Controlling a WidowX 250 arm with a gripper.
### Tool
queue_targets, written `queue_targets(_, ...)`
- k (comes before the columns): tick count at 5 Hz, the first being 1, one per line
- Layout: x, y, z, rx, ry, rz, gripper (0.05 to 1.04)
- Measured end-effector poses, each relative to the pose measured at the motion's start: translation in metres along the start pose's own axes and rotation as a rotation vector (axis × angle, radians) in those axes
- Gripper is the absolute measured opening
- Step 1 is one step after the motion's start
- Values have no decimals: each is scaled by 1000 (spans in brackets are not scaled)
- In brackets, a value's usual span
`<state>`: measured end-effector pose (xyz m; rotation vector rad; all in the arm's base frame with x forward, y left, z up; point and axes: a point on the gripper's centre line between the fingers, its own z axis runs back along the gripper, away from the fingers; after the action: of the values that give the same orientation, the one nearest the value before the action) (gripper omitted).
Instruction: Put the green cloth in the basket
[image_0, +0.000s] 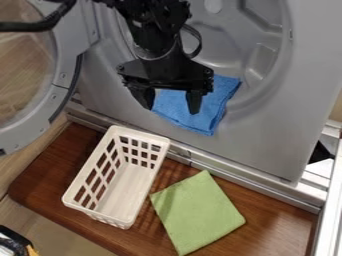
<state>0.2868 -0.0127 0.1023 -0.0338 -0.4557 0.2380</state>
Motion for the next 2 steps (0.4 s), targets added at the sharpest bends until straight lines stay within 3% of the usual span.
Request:
queue_targets(1,-5,0,-6,4,26,2,1001)
queue_targets(2,-17,-19,-26,-22,74,-55,1001)
